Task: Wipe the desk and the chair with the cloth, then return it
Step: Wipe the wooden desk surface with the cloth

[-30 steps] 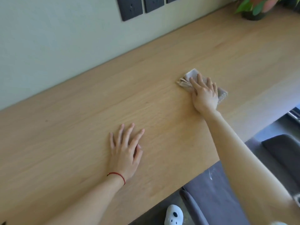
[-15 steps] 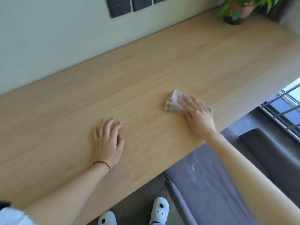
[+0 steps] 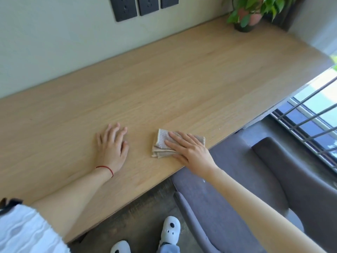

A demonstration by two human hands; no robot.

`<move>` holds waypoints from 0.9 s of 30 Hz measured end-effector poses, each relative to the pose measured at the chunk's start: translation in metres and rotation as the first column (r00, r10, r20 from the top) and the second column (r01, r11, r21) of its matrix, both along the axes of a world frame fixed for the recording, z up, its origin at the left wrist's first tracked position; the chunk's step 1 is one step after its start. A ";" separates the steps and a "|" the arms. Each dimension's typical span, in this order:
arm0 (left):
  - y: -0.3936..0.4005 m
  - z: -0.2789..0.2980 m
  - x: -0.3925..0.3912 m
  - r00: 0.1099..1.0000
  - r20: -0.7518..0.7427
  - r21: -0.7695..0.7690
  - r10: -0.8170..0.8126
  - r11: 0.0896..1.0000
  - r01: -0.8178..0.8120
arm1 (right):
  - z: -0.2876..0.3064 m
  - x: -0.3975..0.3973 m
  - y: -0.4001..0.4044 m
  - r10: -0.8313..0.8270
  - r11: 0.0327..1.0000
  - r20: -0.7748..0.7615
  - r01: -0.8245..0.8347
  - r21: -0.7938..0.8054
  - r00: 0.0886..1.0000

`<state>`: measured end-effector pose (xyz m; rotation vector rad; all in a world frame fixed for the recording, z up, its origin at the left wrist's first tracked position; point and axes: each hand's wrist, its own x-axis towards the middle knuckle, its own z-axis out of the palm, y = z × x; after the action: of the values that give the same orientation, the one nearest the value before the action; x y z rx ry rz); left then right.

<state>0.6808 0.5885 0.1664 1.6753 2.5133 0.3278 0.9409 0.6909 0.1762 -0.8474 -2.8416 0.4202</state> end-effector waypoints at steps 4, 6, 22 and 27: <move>0.001 0.007 -0.001 0.998 0.056 -0.127 0.035 0.991 -0.028 | 0.009 0.011 0.007 -0.402 0.915 -0.025 0.399 -0.064 0.915; 0.000 0.016 0.003 0.996 0.080 -0.186 0.047 0.982 -0.032 | 0.012 -0.005 -0.012 -0.451 0.891 -0.043 0.453 0.032 0.891; -0.070 0.023 0.165 0.875 0.458 0.000 -0.154 0.985 0.174 | 0.025 0.103 -0.077 -0.991 -0.015 0.022 0.054 -0.998 0.133; -0.093 -0.047 0.228 0.862 0.469 -0.364 0.191 0.931 -0.009 | -0.037 0.148 -0.082 -0.982 0.096 -0.036 0.321 -0.942 0.187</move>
<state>0.9093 0.4957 0.1190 1.1428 2.1165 0.2576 1.0885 0.6092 0.1395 -1.6625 -0.9516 1.4742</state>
